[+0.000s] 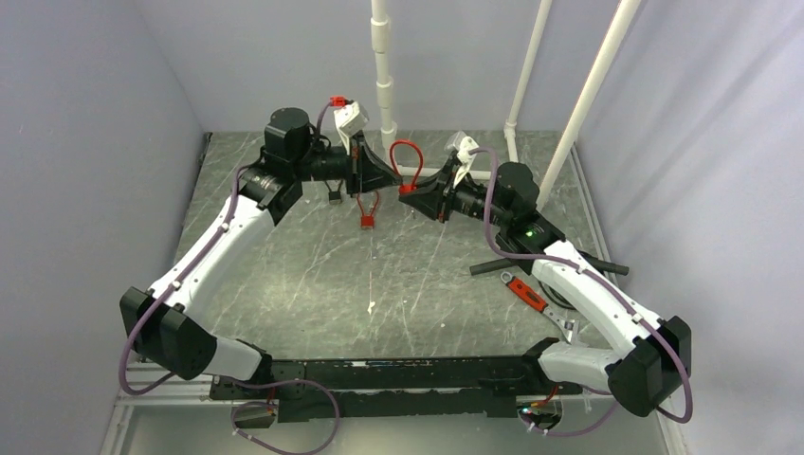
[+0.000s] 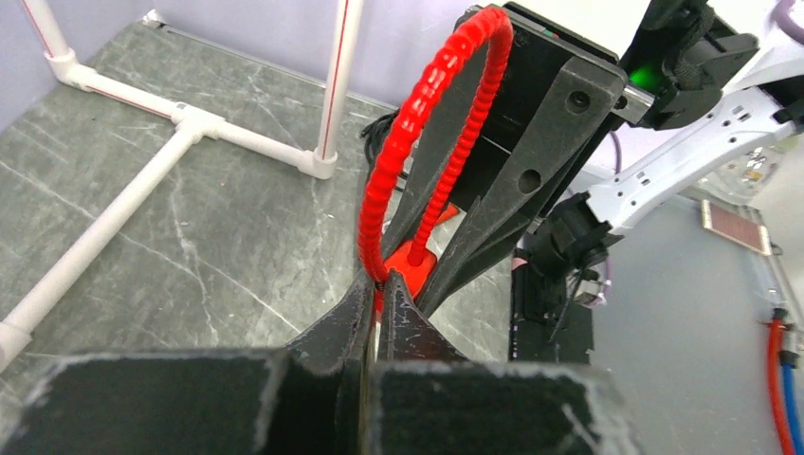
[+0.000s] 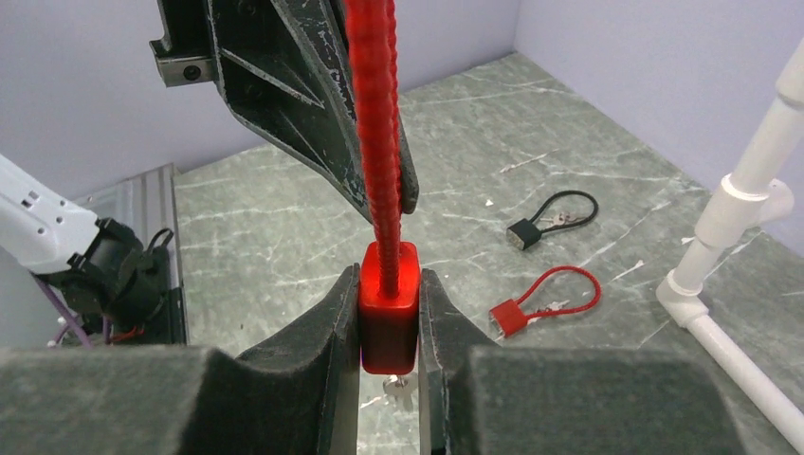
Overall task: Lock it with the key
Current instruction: Lock the lock.
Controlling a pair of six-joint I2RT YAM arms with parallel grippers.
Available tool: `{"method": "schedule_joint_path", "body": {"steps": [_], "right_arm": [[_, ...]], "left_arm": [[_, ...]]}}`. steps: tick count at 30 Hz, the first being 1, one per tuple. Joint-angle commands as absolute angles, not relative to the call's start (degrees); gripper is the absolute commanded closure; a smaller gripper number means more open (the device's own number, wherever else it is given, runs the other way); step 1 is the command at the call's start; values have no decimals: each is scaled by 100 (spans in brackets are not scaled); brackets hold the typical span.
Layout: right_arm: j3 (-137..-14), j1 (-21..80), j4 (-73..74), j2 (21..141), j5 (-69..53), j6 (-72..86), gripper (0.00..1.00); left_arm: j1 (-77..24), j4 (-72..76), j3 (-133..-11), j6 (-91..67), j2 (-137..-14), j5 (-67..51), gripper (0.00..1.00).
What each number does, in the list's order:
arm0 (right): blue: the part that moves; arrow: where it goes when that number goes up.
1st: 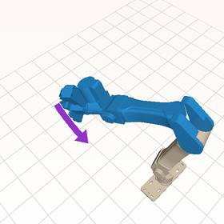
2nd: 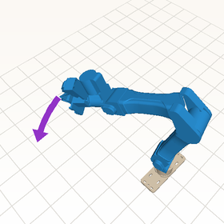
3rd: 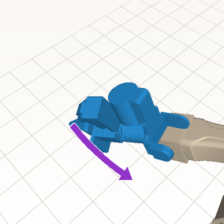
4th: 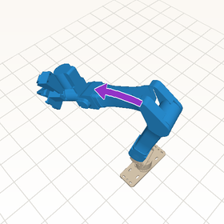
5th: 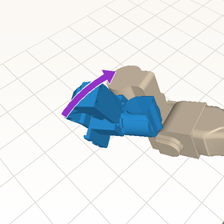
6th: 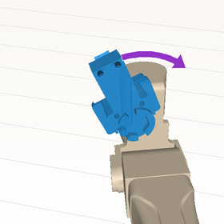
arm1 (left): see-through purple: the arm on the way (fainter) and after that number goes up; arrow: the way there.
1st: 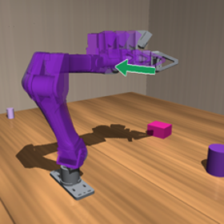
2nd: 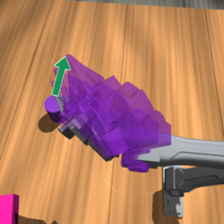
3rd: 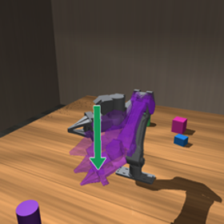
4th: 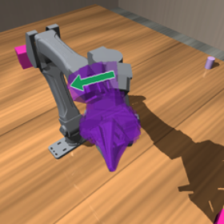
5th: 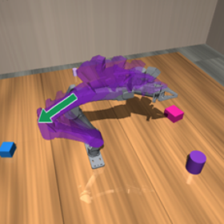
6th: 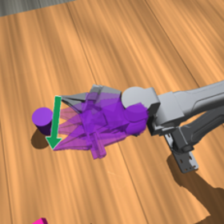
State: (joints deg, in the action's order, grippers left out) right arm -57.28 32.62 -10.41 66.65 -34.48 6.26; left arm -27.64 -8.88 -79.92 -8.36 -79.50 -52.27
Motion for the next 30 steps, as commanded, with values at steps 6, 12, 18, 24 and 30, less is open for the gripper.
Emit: {"method": "schedule_joint_path", "body": {"steps": [6, 12, 18, 24, 30], "right_arm": [[-6174, 3322, -2301, 6486, -3378, 1328, 100], [-6275, 3314, -2327, 6584, -3311, 1438, 100], [-6254, 3253, -2164, 6636, -2811, 1736, 100], [-6226, 3103, -2307, 6767, -2409, 2625, 100], [-6451, 3035, -2260, 6991, -1795, 3564, 100]], "left_arm": [[-2401, -2389, -9002, -204, -8568, -6376, 100], [-2481, -2788, -9288, 159, -8688, -6387, 87], [-1770, -1032, -8989, -773, -8288, -5522, 49], [-1503, 226, -8518, -956, -8007, -5014, 43], [-1870, 1339, -7508, -2247, -8012, -5419, 38]]}}
